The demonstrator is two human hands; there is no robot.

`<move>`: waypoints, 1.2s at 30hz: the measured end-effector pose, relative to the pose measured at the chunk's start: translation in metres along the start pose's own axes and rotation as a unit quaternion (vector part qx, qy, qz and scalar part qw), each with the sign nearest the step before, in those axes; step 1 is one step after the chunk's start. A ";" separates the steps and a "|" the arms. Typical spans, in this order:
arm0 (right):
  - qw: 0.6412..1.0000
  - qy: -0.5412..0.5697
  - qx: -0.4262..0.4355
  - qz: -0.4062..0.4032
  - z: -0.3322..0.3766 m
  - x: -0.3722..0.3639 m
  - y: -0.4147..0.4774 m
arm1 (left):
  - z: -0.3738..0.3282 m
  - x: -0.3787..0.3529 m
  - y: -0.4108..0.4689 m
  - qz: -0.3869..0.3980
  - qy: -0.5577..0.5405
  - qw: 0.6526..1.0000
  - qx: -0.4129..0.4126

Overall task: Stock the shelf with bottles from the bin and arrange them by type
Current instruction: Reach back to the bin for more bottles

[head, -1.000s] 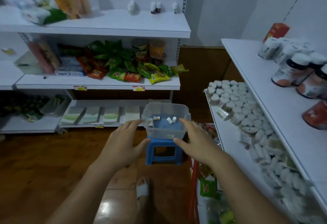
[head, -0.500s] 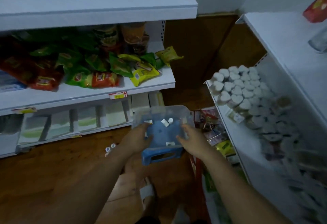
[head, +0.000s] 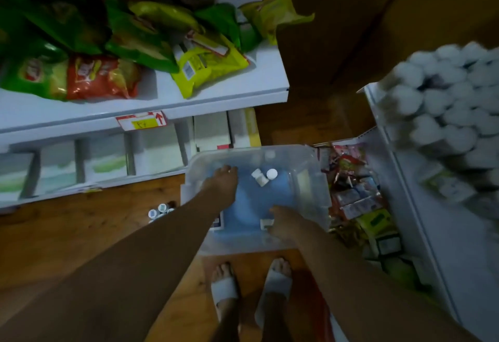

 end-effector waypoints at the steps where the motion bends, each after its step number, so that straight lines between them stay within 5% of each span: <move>1: 1.000 -0.029 0.001 -0.001 0.000 -0.005 0.013 | 0.010 -0.006 0.008 0.013 0.018 1.000 0.015; 13: 0.992 -0.127 0.011 0.006 -0.001 -0.026 0.061 | 0.012 -0.031 0.024 0.028 0.156 0.987 0.014; 17: 1.000 -0.006 0.004 0.024 0.007 -0.005 0.053 | 0.011 -0.015 0.025 -0.026 0.104 0.994 0.007; 20: 0.987 0.151 0.043 -0.020 0.027 0.039 0.019 | 0.000 0.017 0.010 -0.098 -0.070 0.993 -0.014; 23: 0.949 0.295 0.087 -0.067 0.040 0.097 -0.044 | -0.021 0.079 -0.039 -0.203 -0.248 0.946 -0.056; 28: 0.872 0.425 0.216 -0.114 0.070 0.194 -0.194 | -0.063 0.189 -0.156 -0.328 -0.461 0.814 -0.130; 36: 0.774 0.439 0.432 -0.143 0.102 0.306 -0.421 | -0.154 0.353 -0.318 -0.448 -0.580 0.631 -0.255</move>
Point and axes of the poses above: each hand's wrist, its own y-axis towards the middle knuckle, its own x-axis out of the back of the hand, z = x × y, the point moved 6 cm from there along y, towards the middle knuckle, and after that the axes turned 13 degrees about -x, right-handed, at the moved point
